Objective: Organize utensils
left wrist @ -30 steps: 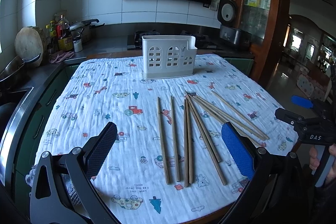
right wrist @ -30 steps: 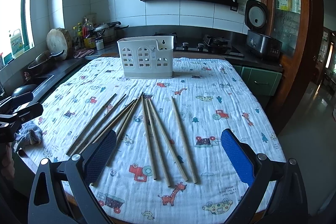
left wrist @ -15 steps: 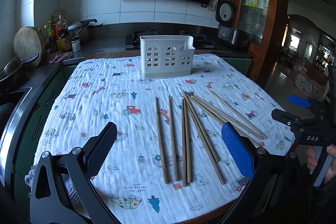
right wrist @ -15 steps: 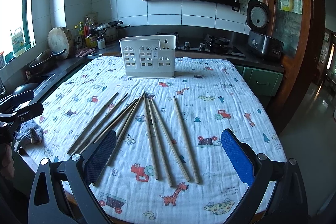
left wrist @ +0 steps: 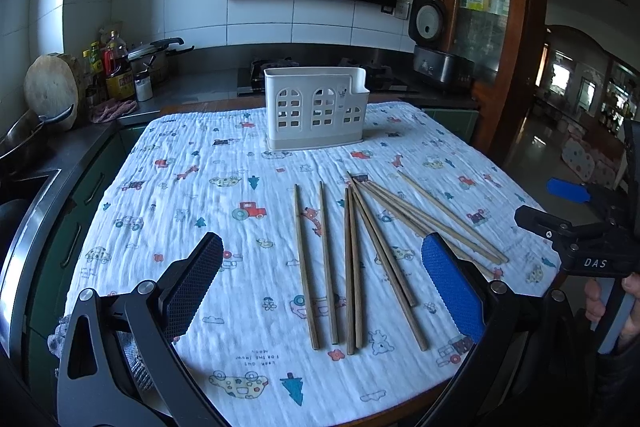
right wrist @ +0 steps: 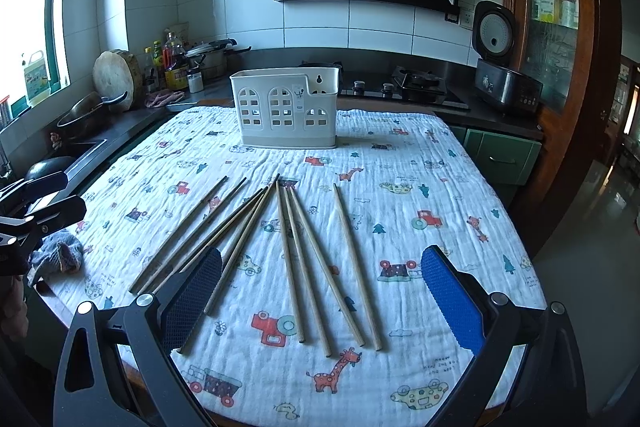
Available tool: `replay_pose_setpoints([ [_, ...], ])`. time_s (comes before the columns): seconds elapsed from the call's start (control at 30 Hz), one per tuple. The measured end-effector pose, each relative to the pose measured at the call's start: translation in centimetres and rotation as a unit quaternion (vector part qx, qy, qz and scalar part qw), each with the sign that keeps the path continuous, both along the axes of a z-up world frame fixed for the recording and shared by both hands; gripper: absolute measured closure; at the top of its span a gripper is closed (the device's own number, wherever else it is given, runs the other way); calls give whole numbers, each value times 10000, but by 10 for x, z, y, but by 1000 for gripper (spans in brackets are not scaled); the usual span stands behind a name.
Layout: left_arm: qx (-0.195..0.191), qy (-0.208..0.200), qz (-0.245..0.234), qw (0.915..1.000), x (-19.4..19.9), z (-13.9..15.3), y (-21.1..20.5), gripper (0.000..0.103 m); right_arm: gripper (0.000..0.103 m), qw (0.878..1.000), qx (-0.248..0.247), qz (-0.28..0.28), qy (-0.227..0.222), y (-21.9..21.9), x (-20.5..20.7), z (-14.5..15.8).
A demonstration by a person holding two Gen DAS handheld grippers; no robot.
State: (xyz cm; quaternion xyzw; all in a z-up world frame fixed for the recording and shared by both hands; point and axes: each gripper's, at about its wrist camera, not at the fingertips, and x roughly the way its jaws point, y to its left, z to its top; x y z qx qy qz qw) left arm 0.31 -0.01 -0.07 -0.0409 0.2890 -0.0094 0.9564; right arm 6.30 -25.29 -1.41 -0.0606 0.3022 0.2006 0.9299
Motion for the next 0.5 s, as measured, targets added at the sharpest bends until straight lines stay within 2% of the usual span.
replay_pose_setpoints([
  [0.5, 20, 53, 9, 10000, 4, -4, 0, 5, 6, 10000, -27, 61, 35, 3, 3, -5],
])
